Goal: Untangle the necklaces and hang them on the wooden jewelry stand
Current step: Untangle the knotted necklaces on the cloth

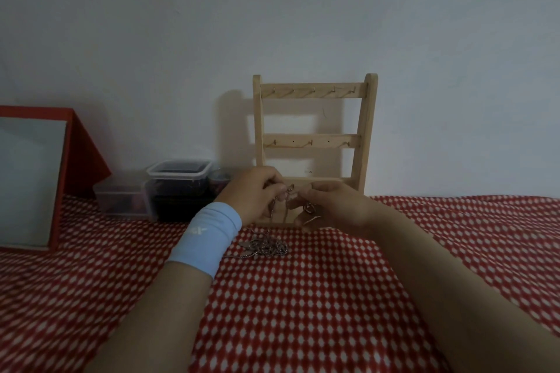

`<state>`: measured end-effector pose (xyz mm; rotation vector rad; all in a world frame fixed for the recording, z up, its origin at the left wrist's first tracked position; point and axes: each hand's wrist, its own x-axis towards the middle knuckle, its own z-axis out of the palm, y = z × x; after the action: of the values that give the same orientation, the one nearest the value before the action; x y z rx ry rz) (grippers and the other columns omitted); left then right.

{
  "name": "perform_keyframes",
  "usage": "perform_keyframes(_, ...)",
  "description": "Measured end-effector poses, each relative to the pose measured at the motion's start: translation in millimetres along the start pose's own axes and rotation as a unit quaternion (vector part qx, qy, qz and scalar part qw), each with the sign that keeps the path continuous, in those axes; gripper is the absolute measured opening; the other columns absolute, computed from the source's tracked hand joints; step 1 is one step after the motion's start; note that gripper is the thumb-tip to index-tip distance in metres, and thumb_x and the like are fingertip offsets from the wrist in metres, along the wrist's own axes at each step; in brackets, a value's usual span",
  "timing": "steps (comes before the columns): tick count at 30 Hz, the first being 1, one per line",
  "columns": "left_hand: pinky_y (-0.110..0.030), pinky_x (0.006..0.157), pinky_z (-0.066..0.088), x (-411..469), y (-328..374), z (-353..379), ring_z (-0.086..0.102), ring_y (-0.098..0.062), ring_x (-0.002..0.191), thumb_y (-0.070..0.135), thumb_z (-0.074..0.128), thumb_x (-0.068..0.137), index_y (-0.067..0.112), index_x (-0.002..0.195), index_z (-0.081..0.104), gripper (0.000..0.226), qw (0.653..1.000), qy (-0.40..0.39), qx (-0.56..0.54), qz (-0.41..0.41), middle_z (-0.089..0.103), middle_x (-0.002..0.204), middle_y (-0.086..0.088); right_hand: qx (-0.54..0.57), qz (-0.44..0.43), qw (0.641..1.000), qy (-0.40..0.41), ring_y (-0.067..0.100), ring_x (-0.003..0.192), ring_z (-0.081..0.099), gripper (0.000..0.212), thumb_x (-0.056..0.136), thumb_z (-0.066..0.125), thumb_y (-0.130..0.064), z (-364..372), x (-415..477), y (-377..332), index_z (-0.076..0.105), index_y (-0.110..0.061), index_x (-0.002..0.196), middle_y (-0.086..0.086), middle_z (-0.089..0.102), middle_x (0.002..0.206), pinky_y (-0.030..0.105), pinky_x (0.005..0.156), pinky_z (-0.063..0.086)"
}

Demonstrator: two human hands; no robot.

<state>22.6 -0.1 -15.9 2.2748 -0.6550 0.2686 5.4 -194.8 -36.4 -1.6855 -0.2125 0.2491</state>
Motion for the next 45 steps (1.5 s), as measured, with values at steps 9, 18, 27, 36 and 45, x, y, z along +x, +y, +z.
perform_keyframes(9,-0.019,0.042,0.034,-0.2,6.4,-4.6,0.041,-0.009,0.045,0.017,0.044,0.101,0.014,0.093,0.057,0.015,0.983,-0.072,-0.153,-0.073,0.057,0.064,0.001,-0.002,-0.034,0.999,-0.017,0.029,0.096,0.071,0.04,0.11,0.041,-0.026,3.2,-0.9,-3.3,0.062,0.004,0.126,0.02,0.072,0.116,0.045,0.09,0.056)
perform_keyframes(18,-0.016,0.039,0.034,-0.9,7.0,-18.8,0.045,-0.004,0.043,0.026,0.045,0.1,0.021,0.085,0.06,0.021,0.988,-0.067,-0.099,-0.094,0.057,0.052,0.014,0.043,-0.044,0.997,-0.042,0.018,0.068,0.057,0.011,0.098,0.063,-0.014,10.1,-1.2,-4.0,0.07,-0.007,0.103,0.003,0.064,0.078,0.031,0.069,0.05)
perform_keyframes(27,-0.02,0.043,0.038,-3.9,7.0,-17.6,0.053,-0.012,0.046,0.024,0.05,0.1,0.014,0.087,0.064,0.021,0.984,-0.077,-0.137,-0.08,0.066,0.062,0.009,-0.065,-0.034,0.997,0.038,0.016,0.077,0.066,0.018,0.092,0.073,-0.034,5.5,-3.9,-6.2,0.082,-0.019,0.093,-0.004,0.075,0.087,0.036,0.08,0.058)
perform_keyframes(36,-0.02,0.04,0.041,-4.2,8.1,-14.1,0.062,-0.022,0.046,0.028,0.037,0.105,0.012,0.096,0.054,0.025,0.984,-0.142,-0.079,-0.078,0.073,0.07,-0.005,-0.044,-0.039,0.997,0.048,0.021,0.105,0.072,0.025,0.099,0.063,-0.032,5.3,-0.9,-4.8,0.079,-0.015,0.109,0.0,0.079,0.109,0.045,0.102,0.053)
perform_keyframes(45,-0.027,0.045,0.047,-5.2,2.4,-7.1,0.056,-0.02,0.071,0.032,0.046,0.101,0.004,0.09,0.062,0.034,0.935,-0.102,-0.304,-0.154,0.058,0.083,-0.008,-0.101,-0.114,0.983,0.102,0.02,0.085,0.076,0.024,0.101,0.062,-0.026,10.7,-2.8,-11.4,0.078,-0.008,0.098,0.004,0.08,0.09,0.039,0.089,0.061)
